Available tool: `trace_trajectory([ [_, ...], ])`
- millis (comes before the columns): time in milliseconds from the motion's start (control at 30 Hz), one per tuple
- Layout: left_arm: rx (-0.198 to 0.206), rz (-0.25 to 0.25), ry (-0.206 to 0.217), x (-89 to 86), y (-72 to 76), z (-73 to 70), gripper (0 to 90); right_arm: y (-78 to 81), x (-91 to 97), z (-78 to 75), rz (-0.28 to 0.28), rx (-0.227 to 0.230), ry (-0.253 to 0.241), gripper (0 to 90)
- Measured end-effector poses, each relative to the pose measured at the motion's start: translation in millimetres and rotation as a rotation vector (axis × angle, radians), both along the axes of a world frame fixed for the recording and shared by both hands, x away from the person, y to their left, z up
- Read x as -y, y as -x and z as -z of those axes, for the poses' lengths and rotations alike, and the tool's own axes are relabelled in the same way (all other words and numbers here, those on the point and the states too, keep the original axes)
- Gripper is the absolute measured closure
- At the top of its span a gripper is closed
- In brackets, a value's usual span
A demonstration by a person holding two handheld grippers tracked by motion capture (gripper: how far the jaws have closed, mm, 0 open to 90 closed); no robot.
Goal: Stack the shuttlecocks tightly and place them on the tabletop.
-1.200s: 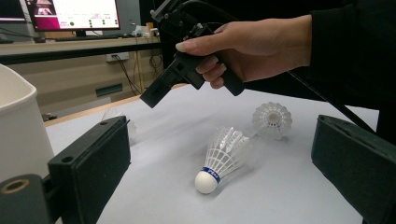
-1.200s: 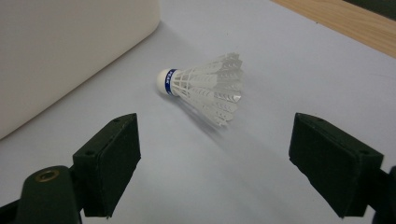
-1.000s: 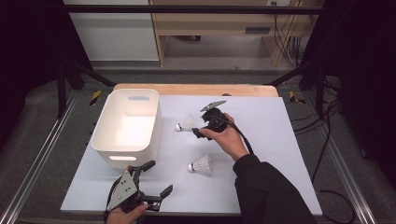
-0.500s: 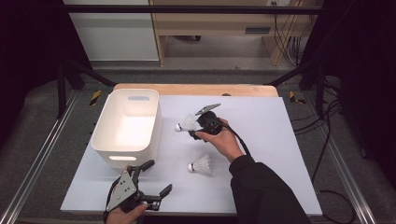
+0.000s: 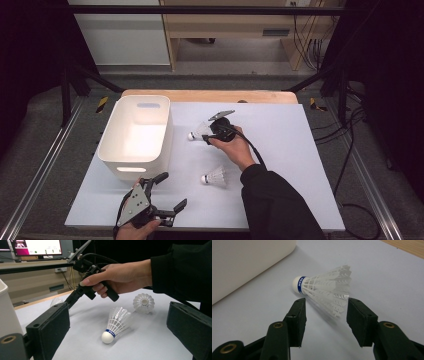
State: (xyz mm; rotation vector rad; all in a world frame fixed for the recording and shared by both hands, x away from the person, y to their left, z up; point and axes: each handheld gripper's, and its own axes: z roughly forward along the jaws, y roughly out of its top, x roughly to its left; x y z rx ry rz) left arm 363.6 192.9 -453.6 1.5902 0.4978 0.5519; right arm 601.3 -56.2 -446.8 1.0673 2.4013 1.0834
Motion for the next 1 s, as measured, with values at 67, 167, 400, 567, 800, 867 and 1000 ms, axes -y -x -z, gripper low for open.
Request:
trace_trajectory([
  [67,0.0,0.002,0.0,0.1,0.0,0.0,4.6,-2.7,-0.7,0.4,0.007,0.003,-0.012,52.7],
  [167,-0.002,0.006,-0.002,1.1,-0.3,0.4,4.6,-4.1,-4.4,1.6,-0.002,0.003,-0.015,54.7],
  [400,-0.001,0.01,-0.005,1.9,0.2,0.3,4.7,-7.0,-12.6,8.5,-0.017,-0.008,-0.025,65.9],
  [567,-0.001,0.01,-0.004,1.6,0.1,0.4,4.8,-3.2,-16.2,8.4,-0.045,-0.015,-0.035,78.8],
  [800,-0.003,0.009,-0.003,1.6,0.1,0.4,4.8,3.1,-17.0,2.9,-0.081,-0.03,-0.061,89.7],
  [867,-0.003,0.009,-0.004,1.8,0.2,0.4,4.8,8.0,-14.6,-2.6,-0.1,-0.038,-0.067,90.0],
  [1000,-0.004,0.009,-0.005,2.1,-0.2,0.6,4.8,18.0,-5.5,-14.5,-0.108,-0.04,-0.077,90.0],
])
